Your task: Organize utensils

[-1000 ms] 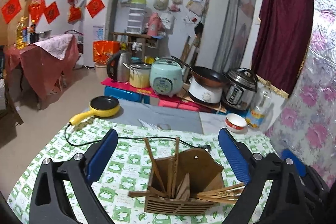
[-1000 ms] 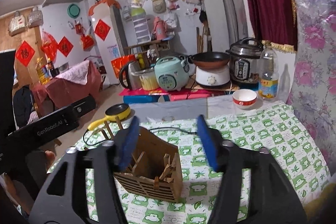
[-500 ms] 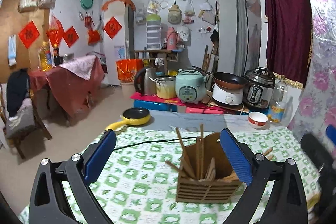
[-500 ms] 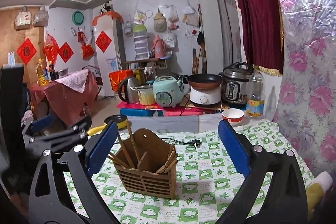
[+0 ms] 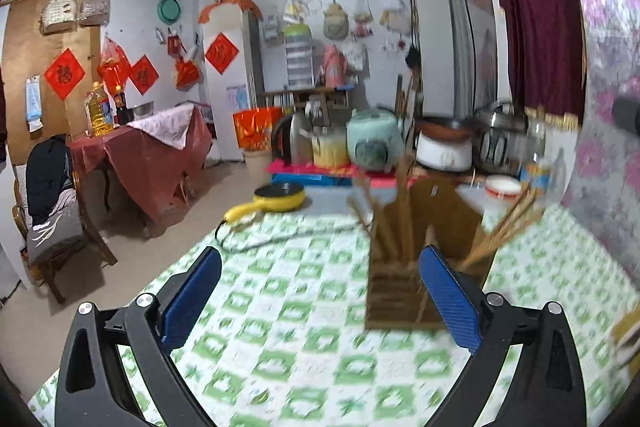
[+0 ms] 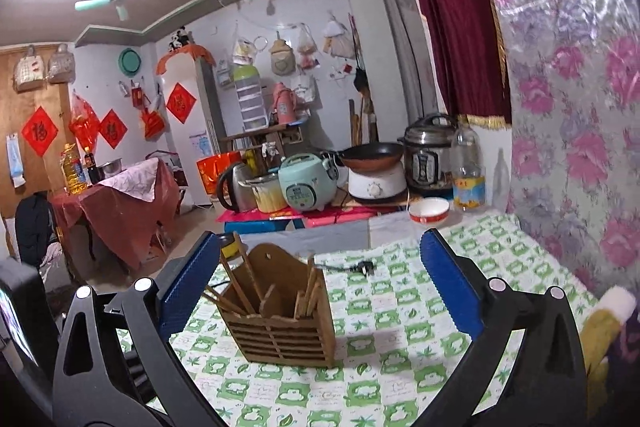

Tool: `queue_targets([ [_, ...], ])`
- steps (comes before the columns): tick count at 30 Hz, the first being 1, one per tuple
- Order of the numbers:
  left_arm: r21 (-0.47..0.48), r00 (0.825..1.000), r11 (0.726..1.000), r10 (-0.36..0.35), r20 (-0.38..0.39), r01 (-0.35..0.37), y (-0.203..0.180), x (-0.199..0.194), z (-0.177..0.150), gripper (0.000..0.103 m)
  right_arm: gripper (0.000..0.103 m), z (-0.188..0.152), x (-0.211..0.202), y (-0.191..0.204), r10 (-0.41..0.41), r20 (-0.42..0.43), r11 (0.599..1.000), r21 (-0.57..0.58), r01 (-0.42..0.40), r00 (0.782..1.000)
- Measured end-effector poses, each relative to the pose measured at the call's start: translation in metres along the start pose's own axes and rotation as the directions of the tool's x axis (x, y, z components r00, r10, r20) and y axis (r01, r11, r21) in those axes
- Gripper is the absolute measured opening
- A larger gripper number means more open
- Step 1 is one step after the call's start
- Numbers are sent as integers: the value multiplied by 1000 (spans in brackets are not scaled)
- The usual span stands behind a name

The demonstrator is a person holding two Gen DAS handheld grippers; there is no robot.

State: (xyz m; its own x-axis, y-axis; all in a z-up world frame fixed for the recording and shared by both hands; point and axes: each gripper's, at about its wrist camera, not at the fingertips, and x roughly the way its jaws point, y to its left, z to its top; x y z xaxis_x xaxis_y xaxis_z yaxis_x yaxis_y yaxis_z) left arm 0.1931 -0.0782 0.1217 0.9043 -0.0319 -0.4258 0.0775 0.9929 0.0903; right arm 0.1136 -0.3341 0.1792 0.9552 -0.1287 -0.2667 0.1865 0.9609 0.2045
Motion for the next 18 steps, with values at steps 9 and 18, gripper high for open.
queue_targets([
  [9,-39,994,999,23,-110,-27,14,21,-18,97,97,-80,10,6,-126,-32,976,-181,119,991],
  [18,-22,990,999,43,-136,-47,10,29,-24,97,97,-94,18,12,-115,-80,970,-225,94,990],
])
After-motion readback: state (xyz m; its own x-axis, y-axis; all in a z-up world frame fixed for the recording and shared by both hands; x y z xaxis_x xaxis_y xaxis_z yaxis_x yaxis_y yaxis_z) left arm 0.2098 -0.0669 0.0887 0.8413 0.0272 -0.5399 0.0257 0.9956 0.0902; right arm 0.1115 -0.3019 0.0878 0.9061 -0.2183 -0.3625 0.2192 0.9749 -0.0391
